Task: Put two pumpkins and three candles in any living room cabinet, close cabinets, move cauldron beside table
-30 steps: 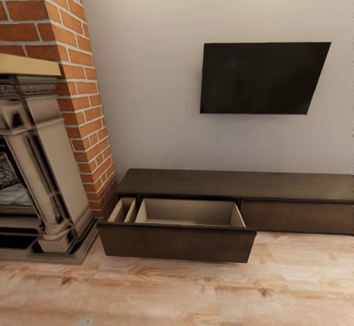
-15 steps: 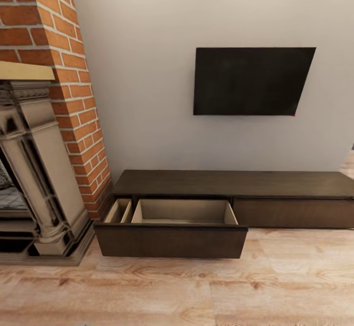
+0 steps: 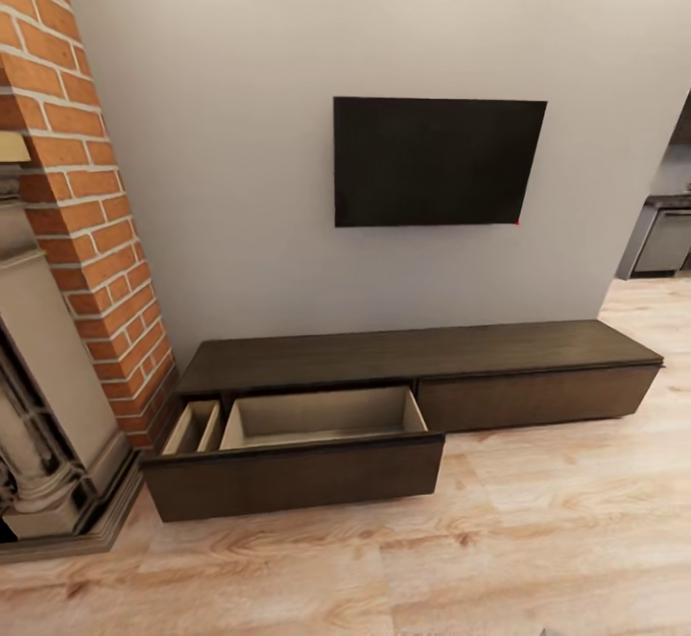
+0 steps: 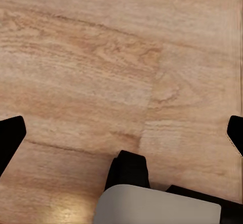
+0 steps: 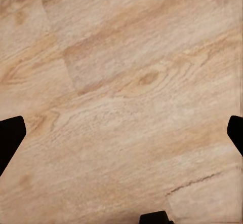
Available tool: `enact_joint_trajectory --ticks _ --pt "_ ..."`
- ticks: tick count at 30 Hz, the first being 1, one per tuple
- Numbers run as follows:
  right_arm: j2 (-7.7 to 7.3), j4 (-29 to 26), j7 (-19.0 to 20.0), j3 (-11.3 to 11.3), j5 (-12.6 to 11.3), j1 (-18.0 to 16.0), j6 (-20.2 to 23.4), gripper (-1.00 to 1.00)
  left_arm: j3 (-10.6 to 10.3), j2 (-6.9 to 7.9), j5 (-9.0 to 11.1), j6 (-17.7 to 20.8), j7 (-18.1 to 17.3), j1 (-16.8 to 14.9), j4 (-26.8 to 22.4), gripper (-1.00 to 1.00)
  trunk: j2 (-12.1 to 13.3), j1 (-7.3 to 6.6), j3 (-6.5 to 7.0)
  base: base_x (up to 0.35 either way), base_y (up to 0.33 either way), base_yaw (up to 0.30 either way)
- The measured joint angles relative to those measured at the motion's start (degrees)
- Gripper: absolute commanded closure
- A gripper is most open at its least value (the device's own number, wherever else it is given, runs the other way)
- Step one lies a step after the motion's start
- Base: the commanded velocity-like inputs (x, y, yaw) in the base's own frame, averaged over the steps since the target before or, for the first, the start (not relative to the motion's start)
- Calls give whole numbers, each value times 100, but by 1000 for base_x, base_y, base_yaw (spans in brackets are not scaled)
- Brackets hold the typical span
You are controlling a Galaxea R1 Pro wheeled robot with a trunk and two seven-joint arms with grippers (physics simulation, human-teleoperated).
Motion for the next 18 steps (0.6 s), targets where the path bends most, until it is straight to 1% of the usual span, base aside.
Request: enact_joint_trajectory --ticks 5,15,18 --pt "-3 0 0 -3 -2 0 -8 -100 0 -14 17 -95 -2 0 20 -100 0 0 -13 0 0 -271" --pt "3 0 0 -3 -4 0 -35 -100 1 -24 33 -108 31 0 41 -100 0 0 -40 0 0 -270" --pt "3 0 -1 -2 -16 0 -109 -100 8 -24 58 -111 48 0 203 -100 0 0 -50 0 0 -266"
